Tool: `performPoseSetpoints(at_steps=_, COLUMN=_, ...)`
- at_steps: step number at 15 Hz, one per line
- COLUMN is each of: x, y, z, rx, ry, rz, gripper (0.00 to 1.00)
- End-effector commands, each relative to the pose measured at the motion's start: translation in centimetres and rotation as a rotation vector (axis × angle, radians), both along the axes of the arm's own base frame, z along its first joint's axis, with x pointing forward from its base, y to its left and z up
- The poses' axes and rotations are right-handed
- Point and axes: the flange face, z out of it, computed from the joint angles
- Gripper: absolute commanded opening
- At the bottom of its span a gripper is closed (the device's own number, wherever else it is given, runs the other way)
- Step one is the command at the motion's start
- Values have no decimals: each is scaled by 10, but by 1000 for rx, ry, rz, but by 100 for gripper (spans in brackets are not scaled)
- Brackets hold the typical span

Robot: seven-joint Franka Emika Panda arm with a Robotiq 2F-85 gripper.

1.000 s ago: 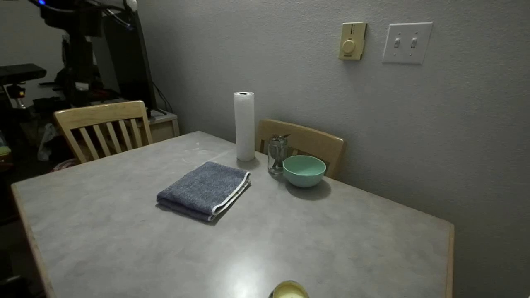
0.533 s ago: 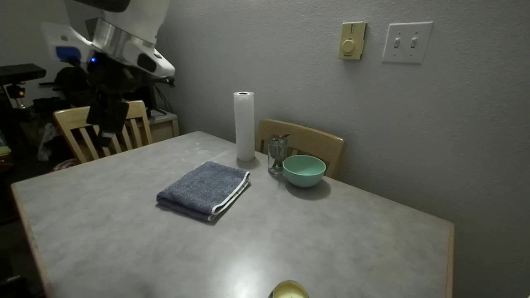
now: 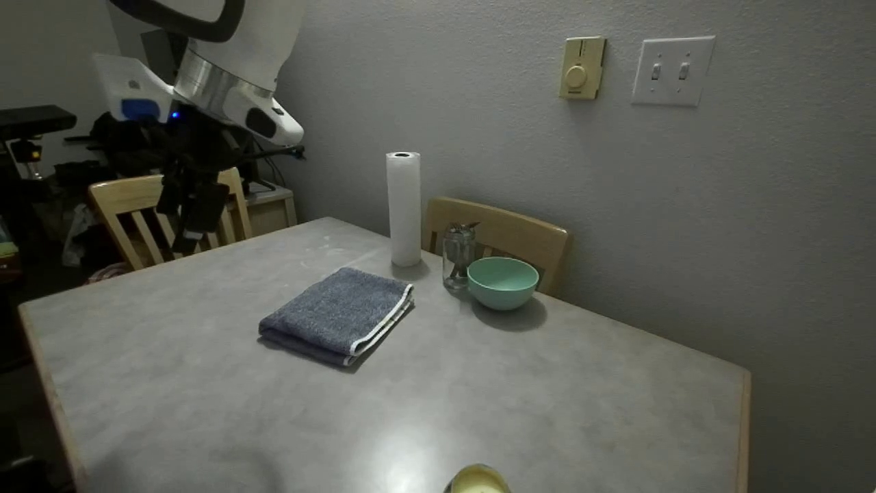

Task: Unfold the towel

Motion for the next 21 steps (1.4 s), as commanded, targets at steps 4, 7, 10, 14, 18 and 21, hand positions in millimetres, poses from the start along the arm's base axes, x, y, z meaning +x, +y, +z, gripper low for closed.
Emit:
performPoseSetpoints(at_steps=4, x=32, y=-17, z=-64, rx=141, ry=41, rz=-173, gripper=100)
performPoseSetpoints(at_steps=7, x=47, y=-26, z=-89, rx=188, ry=23, rz=-247, gripper=100)
performPoseSetpoints(at_steps=10, x=61, y=-38, z=-107, rx=227, ry=18, rz=-299, gripper=100)
performPoseSetpoints(at_steps=14, x=74, y=-51, z=-127, rx=246, ry=30, rz=-354, gripper=100)
performPoseSetpoints(at_steps=18, x=71, y=-54, z=-132, rx=224, ry=53, rz=-364, gripper=100)
performPoseSetpoints(at_steps=21, x=74, y=-59, z=-137, rx=232, ry=53, rz=-375, gripper=100)
